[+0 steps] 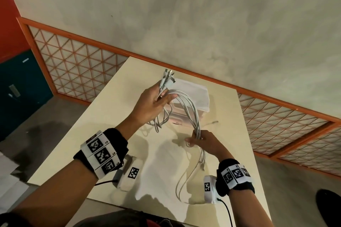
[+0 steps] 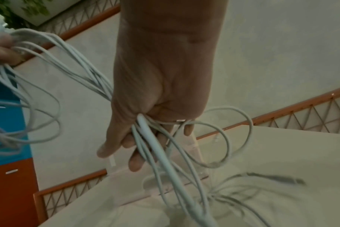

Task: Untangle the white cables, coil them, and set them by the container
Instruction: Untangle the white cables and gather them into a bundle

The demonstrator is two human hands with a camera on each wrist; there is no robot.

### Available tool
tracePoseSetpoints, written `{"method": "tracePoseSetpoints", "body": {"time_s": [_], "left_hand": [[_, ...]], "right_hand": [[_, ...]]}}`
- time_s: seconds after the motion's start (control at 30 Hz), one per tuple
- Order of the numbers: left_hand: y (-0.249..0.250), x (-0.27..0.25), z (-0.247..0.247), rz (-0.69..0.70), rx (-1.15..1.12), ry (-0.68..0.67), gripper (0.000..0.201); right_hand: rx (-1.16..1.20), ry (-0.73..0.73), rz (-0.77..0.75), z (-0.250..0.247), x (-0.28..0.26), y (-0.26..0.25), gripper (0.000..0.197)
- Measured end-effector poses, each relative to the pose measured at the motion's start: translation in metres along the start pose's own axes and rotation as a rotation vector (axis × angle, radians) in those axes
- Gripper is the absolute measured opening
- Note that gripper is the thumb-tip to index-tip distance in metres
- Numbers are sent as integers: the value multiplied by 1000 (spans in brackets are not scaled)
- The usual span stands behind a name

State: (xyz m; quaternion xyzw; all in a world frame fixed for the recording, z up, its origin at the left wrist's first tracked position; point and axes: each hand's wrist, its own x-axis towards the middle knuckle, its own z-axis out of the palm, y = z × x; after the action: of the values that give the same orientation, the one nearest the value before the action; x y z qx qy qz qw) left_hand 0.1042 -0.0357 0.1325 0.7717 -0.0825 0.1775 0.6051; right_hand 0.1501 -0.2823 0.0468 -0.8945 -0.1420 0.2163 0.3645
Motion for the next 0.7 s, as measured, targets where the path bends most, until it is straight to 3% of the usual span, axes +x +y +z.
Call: {"method": "tracePoseSetpoints", "body": {"time_s": [0.13,0.23,0.33,0.43,0.53,0.6,0.7], "left_hand": [[-5,-1,-4,-28,-23,94,29],[-11,-1,-8,-46,27,137,25],[-23,-2,-12,-130,223,152,22],[-43,-5,-19,-363,512,19,12],[-62,-17,-24,-582,666,-150,45],[-65,-22,-20,-547,669,-189,61],[-48,-26,-2,-370,529,-174,65]], "right_hand": [[-289,38,129,-2,-2,12,34],[-245,67,157,1,-4,27,33],[-111,78,127,2,-9,35,32],[19,131,45,-2,-15,30,25],[75,181,-31,-10,-16,29,21],[3,151,-68,-14,-13,27,17],[-106,66,-70,-16,-11,15,15]]}}
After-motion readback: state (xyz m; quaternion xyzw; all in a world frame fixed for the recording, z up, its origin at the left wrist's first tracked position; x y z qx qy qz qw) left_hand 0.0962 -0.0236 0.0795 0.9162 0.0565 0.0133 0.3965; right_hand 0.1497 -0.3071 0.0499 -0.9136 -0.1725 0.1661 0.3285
